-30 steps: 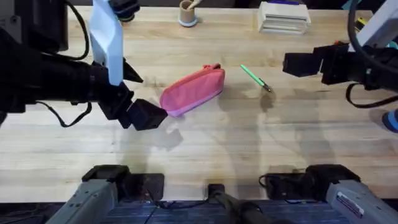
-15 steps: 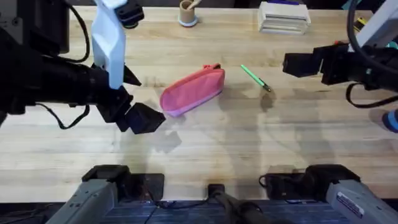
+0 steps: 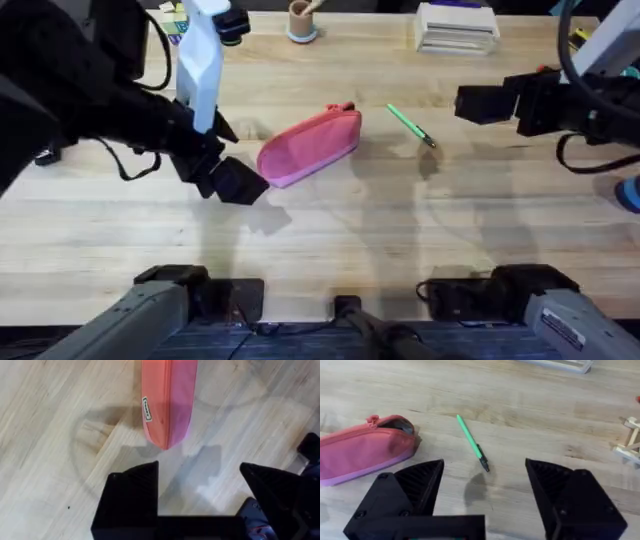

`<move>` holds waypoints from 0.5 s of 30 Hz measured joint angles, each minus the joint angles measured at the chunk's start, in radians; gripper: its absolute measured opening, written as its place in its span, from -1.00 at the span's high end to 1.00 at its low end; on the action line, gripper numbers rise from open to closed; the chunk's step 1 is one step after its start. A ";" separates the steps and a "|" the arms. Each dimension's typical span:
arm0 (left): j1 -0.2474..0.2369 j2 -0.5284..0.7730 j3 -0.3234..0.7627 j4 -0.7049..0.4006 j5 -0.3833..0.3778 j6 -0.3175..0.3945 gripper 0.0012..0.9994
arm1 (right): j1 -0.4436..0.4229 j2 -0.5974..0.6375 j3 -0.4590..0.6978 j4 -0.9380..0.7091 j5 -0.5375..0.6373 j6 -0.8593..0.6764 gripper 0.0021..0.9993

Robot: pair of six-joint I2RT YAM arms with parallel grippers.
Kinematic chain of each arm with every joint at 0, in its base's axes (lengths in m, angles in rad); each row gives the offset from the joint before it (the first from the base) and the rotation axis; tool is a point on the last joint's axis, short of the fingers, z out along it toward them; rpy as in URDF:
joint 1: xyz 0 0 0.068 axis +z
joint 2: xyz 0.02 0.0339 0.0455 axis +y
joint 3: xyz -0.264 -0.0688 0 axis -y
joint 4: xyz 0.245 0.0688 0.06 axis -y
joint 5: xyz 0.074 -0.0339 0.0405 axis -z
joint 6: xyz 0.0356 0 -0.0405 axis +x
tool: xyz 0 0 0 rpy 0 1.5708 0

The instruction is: Unzip the bag, pick up the pens from the table one at a time and place them inside, then zip the bag closed.

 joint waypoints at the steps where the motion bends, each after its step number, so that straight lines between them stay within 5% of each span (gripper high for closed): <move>1: 0.000 0.008 0.000 0.006 0.006 0.006 -0.99 | 0.000 0.000 0.000 0.000 0.000 0.000 -1.00; 9: 0.020 0.088 -0.012 0.030 0.053 0.063 -0.99 | 0.000 0.000 0.000 0.000 0.000 0.000 -1.00; 15: 0.140 0.128 -0.069 0.076 0.175 0.149 -0.99 | 0.000 0.000 0.000 0.000 0.000 0.000 -1.00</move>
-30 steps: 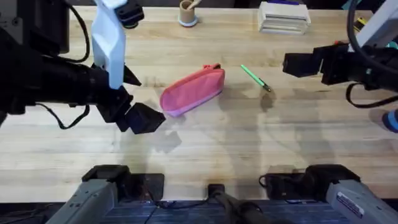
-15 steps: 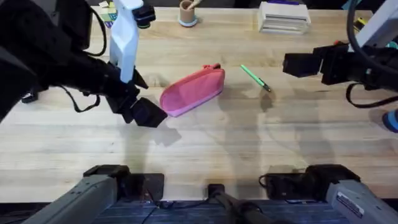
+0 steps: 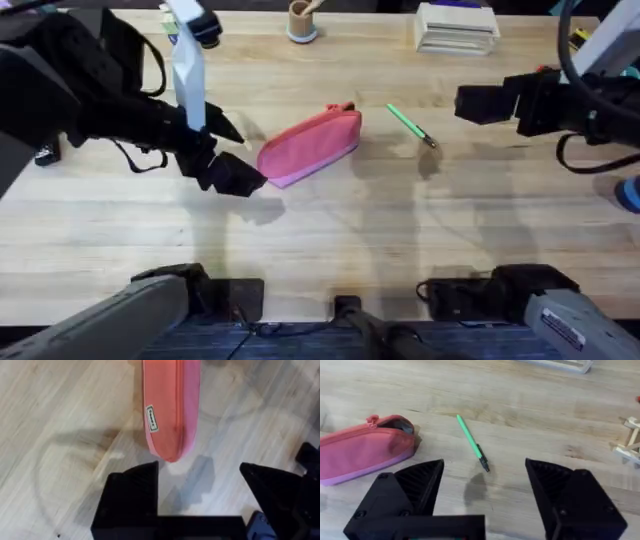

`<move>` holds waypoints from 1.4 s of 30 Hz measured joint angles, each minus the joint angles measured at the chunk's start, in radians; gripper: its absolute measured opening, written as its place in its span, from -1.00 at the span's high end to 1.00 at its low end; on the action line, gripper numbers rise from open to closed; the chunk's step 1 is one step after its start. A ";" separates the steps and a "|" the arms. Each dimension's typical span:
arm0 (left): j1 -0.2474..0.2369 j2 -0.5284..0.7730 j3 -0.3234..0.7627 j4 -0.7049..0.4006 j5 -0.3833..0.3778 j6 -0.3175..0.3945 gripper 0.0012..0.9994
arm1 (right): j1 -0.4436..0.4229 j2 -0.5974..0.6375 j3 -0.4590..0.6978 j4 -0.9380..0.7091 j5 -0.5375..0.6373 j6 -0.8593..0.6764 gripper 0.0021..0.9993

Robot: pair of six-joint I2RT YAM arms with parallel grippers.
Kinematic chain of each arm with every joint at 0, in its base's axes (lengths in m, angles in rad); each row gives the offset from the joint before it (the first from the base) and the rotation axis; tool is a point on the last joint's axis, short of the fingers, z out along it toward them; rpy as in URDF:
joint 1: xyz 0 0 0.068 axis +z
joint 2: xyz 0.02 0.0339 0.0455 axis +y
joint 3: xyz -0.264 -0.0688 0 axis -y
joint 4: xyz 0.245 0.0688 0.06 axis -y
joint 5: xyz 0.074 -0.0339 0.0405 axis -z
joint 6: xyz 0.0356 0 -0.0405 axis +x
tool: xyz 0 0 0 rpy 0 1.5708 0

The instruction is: Unzip the bag, pick up the pens from the table one at a time and place them inside, then zip the bag closed.

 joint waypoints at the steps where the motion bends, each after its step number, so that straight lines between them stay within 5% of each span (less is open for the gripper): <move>1: 0.008 0.002 -0.006 0.012 0.014 0.007 -0.99 | 0.000 0.000 0.000 0.000 0.000 0.000 -1.00; 8: 0.019 0.043 -0.085 0.160 0.128 0.036 -0.99 | 0.000 0.000 0.000 0.000 0.000 0.000 -1.00; 16: 0.019 0.218 -0.107 0.198 0.188 0.042 -0.95 | 0.000 0.000 0.000 0.000 0.000 0.000 -1.00; 34: 0.023 0.244 -0.107 0.253 0.214 0.046 0.86 | 0.000 0.000 0.000 0.000 0.000 0.000 -1.00; 42: 0.023 0.244 -0.107 0.253 0.215 0.046 0.91 | 0.000 0.000 0.000 0.000 0.000 0.000 -1.00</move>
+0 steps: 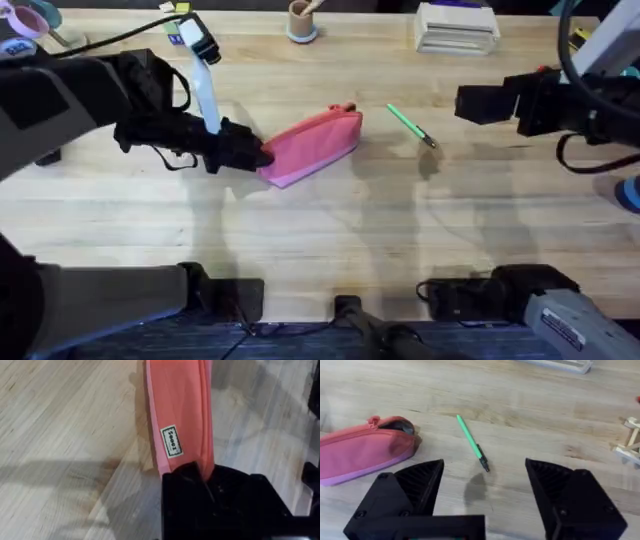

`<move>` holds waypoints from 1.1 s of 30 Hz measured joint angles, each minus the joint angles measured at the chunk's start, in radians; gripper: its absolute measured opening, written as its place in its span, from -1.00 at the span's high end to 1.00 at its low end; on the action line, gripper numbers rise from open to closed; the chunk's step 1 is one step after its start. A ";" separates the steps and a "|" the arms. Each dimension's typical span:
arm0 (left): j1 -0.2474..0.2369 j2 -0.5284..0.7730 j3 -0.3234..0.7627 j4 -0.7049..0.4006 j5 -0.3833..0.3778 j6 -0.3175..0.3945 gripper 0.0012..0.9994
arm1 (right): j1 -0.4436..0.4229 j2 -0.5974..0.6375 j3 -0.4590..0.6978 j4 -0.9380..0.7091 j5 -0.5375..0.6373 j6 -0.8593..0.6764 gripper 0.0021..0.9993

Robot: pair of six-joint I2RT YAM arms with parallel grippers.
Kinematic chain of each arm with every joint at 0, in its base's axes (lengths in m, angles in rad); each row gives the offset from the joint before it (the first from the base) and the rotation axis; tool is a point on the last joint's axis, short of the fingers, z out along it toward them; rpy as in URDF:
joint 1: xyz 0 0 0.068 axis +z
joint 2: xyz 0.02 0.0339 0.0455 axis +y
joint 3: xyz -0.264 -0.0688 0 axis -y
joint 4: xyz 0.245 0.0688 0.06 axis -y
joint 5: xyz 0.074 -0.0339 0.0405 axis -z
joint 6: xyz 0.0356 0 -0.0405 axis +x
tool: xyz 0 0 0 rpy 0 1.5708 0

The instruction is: Unzip the bag, pick up the pens from the table one at a time and place them inside, then zip the bag closed.

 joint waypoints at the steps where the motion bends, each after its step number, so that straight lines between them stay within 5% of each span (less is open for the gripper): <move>1: 0.000 0.000 0.000 0.000 0.000 0.000 0.91 | 0.000 0.000 0.000 0.000 0.000 0.000 -1.00; 21: 0.000 0.000 0.000 -0.001 0.001 0.000 0.91 | 0.013 0.039 0.012 0.068 -0.185 0.000 -1.00; 33: 0.000 0.000 0.000 0.003 0.002 0.000 0.91 | 0.251 0.249 0.109 0.098 -0.295 -0.018 -1.00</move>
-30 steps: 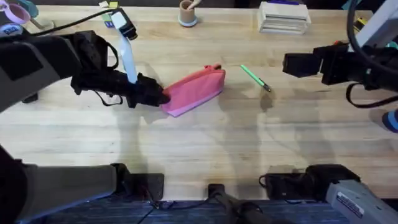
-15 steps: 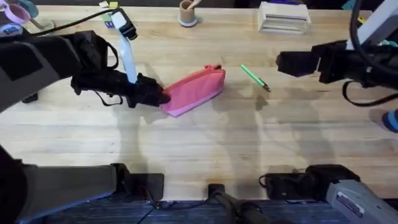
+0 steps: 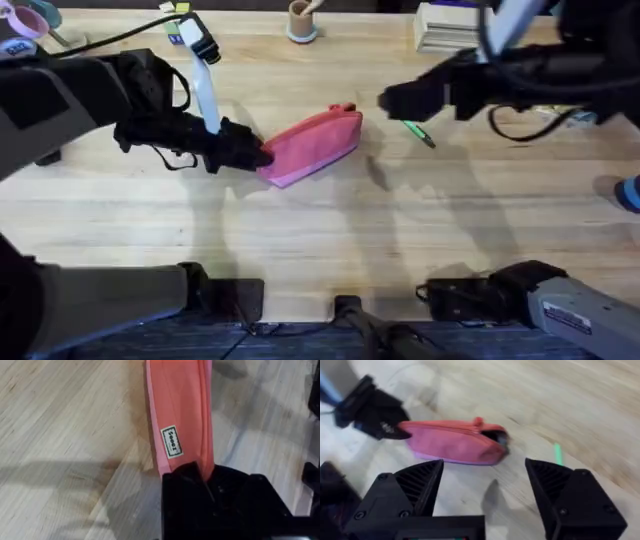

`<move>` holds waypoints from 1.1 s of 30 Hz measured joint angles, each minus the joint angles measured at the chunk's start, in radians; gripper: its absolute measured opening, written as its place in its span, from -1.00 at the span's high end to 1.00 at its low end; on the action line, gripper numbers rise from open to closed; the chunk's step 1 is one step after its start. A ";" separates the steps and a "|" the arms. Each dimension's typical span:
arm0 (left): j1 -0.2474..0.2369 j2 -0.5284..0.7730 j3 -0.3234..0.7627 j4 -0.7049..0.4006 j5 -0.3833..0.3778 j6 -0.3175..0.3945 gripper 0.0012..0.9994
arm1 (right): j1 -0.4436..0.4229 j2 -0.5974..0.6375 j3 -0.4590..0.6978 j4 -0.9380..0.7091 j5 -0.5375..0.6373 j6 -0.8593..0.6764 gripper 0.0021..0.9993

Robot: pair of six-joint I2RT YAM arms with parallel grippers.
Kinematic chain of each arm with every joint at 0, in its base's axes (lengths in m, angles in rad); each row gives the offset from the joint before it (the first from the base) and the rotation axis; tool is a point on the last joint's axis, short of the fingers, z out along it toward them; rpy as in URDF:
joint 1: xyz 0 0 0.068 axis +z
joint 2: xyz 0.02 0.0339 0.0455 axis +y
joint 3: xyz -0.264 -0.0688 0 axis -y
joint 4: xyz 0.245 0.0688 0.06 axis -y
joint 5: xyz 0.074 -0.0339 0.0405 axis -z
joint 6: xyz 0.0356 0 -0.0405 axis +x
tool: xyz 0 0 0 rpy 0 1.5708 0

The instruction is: Unzip the bag, pick up the pens from the table one at a time and place them inside, then zip the bag closed.

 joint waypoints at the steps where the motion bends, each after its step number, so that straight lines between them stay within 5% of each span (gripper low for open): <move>1: 0.000 0.000 0.000 0.000 0.000 0.000 0.91 | 0.023 0.014 0.011 0.000 -0.001 -0.004 -0.99; 7: 0.000 0.000 0.000 0.001 0.000 0.000 0.91 | 0.136 0.110 0.101 0.000 -0.005 -0.015 -1.00; 21: 0.000 0.000 0.000 0.005 0.000 0.000 0.91 | 0.142 0.257 0.168 0.002 -0.005 -0.015 -0.99; 33: 0.000 0.000 0.000 0.009 0.000 0.000 0.91 | 0.142 0.267 0.168 0.004 -0.005 -0.015 -1.00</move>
